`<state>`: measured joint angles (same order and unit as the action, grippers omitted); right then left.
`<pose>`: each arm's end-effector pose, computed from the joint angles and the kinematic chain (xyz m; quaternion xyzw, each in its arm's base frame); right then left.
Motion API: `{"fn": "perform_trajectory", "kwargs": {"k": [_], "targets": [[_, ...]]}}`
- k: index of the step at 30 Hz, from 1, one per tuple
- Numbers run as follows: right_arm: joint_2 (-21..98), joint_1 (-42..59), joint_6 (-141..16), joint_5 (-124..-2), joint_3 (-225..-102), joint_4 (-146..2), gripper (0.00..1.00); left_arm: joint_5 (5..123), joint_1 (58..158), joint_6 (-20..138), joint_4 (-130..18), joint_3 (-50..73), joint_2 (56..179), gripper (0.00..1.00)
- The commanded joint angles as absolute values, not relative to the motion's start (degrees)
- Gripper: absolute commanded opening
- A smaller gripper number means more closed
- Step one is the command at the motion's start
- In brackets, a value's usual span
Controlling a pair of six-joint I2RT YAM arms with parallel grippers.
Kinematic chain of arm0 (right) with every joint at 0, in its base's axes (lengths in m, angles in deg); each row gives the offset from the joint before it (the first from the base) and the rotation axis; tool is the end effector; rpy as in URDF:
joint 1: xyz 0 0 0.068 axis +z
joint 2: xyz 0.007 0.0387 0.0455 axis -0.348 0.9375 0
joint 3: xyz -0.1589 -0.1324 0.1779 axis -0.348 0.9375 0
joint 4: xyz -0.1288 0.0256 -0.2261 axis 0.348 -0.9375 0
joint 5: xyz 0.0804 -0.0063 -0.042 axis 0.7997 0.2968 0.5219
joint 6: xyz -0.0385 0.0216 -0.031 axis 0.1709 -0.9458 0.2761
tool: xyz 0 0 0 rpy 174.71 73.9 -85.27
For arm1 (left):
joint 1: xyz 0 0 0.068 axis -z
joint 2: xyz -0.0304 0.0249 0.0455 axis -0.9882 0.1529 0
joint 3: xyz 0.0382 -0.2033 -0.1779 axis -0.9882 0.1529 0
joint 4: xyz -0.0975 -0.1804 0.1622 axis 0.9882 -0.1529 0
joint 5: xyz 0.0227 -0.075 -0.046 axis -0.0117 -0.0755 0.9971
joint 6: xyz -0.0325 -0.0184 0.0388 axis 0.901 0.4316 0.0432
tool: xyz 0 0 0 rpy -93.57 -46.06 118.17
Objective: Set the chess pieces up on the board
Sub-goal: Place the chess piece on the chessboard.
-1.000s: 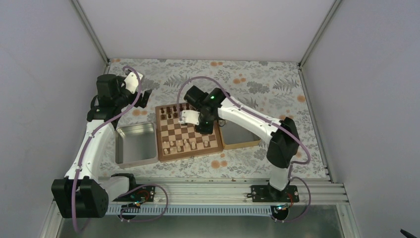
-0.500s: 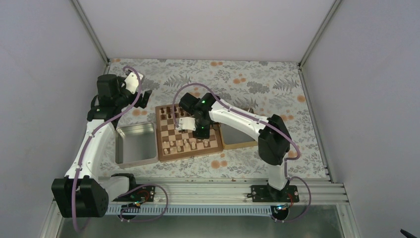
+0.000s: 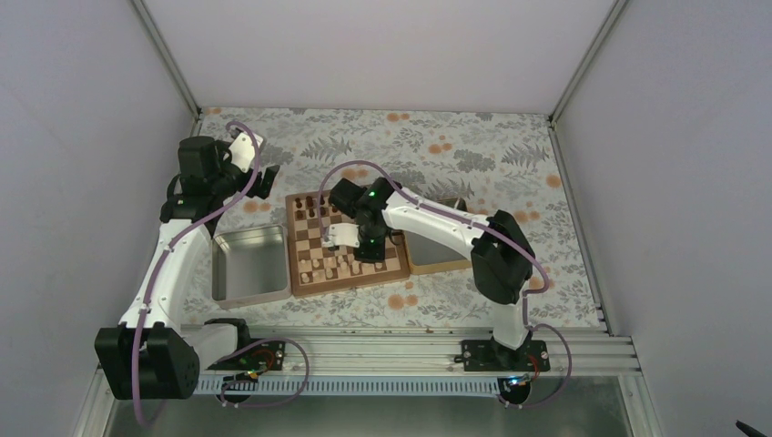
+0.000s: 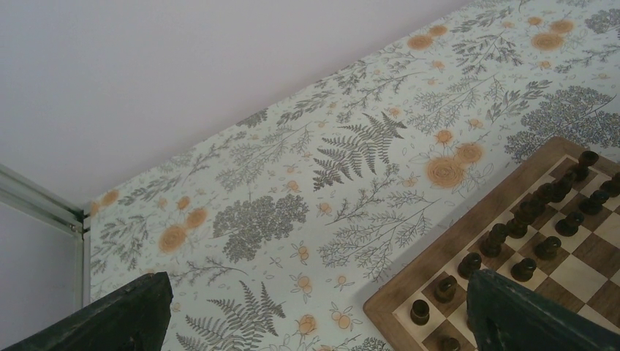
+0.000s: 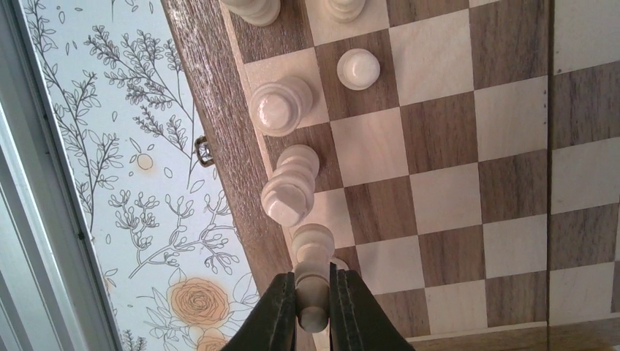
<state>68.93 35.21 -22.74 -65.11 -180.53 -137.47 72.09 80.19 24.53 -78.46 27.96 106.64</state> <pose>0.2106 0.3138 0.2298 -0.6973 0.7132 0.0608 0.0374 0.2514 -0.0058 0.3232 0.2342 0.8217 -0.0163 0.5193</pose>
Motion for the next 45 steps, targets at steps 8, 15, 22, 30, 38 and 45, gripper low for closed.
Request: {"fn": "perform_trajectory", "kwargs": {"k": [8, 15, 22, 30, 38, 45], "targets": [[70.9, 36.1, -23.2, -64.4, -179.8, -136.3, 0.07, 72.3, 79.9, 24.3, -78.0, 28.3, 106.6, 1.00], [71.4, 36.1, -23.5, -65.7, -179.3, -136.6, 0.08, 72.5, 79.9, 24.3, -77.9, 28.4, 106.6, 1.00], [72.4, 36.2, -23.6, -66.3, -179.3, -136.4, 0.08, 72.6, 79.9, 24.3, -77.9, 28.4, 106.3, 1.00], [73.0, 36.1, -23.6, -66.6, -179.6, -136.4, 0.09, 72.4, 79.9, 24.3, -77.8, 28.5, 106.3, 1.00], [72.9, 36.0, -23.6, -67.3, -179.7, -136.3, 0.13, 72.5, 79.9, 24.3, -77.8, 28.5, 106.3, 1.00], [71.8, 35.7, -23.6, -66.8, -180.2, -136.8, 0.27, 72.5, 79.9, 24.2, -77.9, 28.5, 106.3, 1.00]]}}
